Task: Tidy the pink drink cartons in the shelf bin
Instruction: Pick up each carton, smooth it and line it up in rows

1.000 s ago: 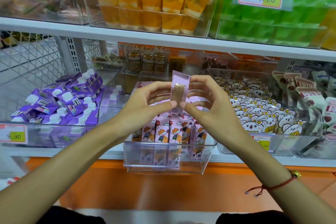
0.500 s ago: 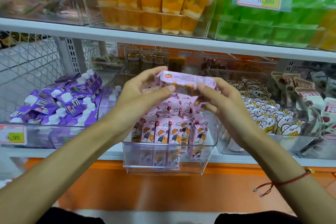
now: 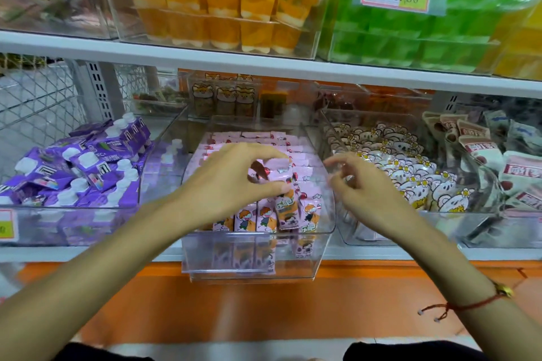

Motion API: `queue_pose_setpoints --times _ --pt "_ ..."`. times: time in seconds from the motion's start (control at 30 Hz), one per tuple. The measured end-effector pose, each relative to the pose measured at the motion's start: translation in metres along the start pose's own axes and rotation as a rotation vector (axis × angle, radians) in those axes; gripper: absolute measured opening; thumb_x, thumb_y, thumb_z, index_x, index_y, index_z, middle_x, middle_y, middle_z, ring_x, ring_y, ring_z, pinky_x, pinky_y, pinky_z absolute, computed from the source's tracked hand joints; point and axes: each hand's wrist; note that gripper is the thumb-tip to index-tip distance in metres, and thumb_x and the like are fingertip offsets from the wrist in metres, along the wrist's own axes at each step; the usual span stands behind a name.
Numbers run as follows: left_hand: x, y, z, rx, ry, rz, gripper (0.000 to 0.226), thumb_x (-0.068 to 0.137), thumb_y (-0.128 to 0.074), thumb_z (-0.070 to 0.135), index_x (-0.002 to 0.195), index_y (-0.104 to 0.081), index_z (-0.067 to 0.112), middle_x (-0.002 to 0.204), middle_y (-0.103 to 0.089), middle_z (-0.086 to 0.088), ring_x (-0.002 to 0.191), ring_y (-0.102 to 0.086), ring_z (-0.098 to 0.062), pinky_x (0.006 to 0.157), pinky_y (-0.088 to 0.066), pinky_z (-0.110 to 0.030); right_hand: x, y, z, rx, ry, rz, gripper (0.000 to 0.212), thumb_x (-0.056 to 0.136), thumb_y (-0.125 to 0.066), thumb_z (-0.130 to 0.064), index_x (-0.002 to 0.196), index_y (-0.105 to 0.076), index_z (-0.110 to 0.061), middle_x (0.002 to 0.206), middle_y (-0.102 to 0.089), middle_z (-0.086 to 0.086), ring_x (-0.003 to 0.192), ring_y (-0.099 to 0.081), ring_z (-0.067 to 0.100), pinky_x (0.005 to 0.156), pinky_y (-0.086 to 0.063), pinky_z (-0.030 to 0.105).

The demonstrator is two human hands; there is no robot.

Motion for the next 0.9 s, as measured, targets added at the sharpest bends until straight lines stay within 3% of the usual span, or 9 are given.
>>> queue_pose_setpoints --times 0.17,0.3,0.43,0.53,0.63,0.7,0.77,0.9 --pt "0.004 -0.033 0.001 0.277 -0.046 -0.003 0.040 0.079 -0.066 0.056 0.112 -0.051 0.038 0.098 -0.068 0.011 0.089 -0.062 -0.011 0.063 -0.042 -0.028 -0.006 -0.001 0.002 -0.011 0.068 -0.005 0.025 0.095 -0.051 -0.017 0.119 -0.056 -0.021 0.077 -0.054 -0.015 0.058 -0.058 0.004 0.054 -0.042 0.024" --pt "0.007 -0.042 -0.004 0.320 -0.073 -0.060 0.036 0.081 -0.067 0.053 0.111 -0.060 0.034 0.105 -0.060 0.015 0.098 -0.053 -0.010 0.059 -0.030 -0.025 -0.013 0.000 0.003 -0.105 0.138 0.055 0.021 0.093 -0.057 -0.024 0.114 -0.060 -0.022 0.081 -0.056 -0.016 0.078 -0.058 0.007 0.068 -0.046 0.030" --pt "0.008 -0.042 -0.005 0.328 -0.091 -0.106 0.036 0.084 -0.063 0.053 0.114 -0.060 0.033 0.101 -0.056 0.016 0.096 -0.051 -0.010 0.065 -0.033 -0.027 -0.023 0.001 -0.001 -0.326 0.401 0.180 0.020 0.092 -0.060 -0.024 0.109 -0.066 -0.015 0.104 -0.058 0.001 0.100 -0.050 0.019 0.078 -0.042 0.033" --pt "0.008 -0.030 -0.006 0.262 -0.094 -0.083 0.029 0.087 -0.057 0.053 0.109 -0.063 0.036 0.095 -0.060 0.017 0.086 -0.054 -0.006 0.067 -0.042 -0.029 -0.033 -0.005 -0.002 -0.359 0.544 0.056 0.032 0.095 -0.050 -0.036 0.112 -0.066 -0.013 0.112 -0.061 0.004 0.107 -0.053 0.021 0.086 -0.043 0.032" --pt "0.018 -0.019 -0.012 0.184 -0.008 0.063 0.014 0.091 -0.059 0.039 0.103 -0.065 0.037 0.097 -0.064 0.019 0.076 -0.054 0.006 0.067 -0.044 -0.026 -0.038 -0.009 0.001 -0.420 0.523 -0.167 0.049 0.098 -0.035 -0.044 0.128 -0.058 -0.013 0.131 -0.056 0.003 0.125 -0.047 0.020 0.106 -0.036 0.035" --pt "0.034 -0.017 -0.016 0.084 0.060 0.087 0.013 0.092 -0.058 0.027 0.099 -0.064 0.036 0.101 -0.066 0.016 0.083 -0.058 0.005 0.074 -0.050 -0.028 -0.037 -0.010 0.005 -0.481 0.546 -0.218 0.046 0.098 -0.038 -0.043 0.128 -0.059 -0.015 0.134 -0.054 0.003 0.130 -0.045 0.021 0.116 -0.023 0.033" --pt "0.056 -0.021 -0.021 0.067 0.114 0.060 0.018 0.094 -0.057 0.019 0.105 -0.065 0.030 0.109 -0.067 0.009 0.093 -0.060 -0.005 0.085 -0.051 -0.032 -0.035 -0.009 0.005 -0.413 0.519 -0.234 0.037 0.098 -0.044 -0.040 0.124 -0.062 -0.021 0.134 -0.054 -0.001 0.129 -0.044 0.019 0.117 -0.018 0.029" --pt "0.104 -0.029 -0.028 0.171 0.137 0.013 0.026 0.096 -0.055 0.018 0.119 -0.064 0.025 0.121 -0.065 0.002 0.105 -0.060 -0.015 0.092 -0.050 -0.035 -0.032 -0.008 0.006 -0.360 0.493 -0.226 0.033 0.095 -0.046 -0.043 0.118 -0.065 -0.029 0.131 -0.055 -0.007 0.125 -0.045 0.014 0.114 -0.018 0.024"
Point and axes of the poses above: each hand's wrist, its own x-axis towards the middle knuckle, its own y-axis out of the back of the hand, z = x × y
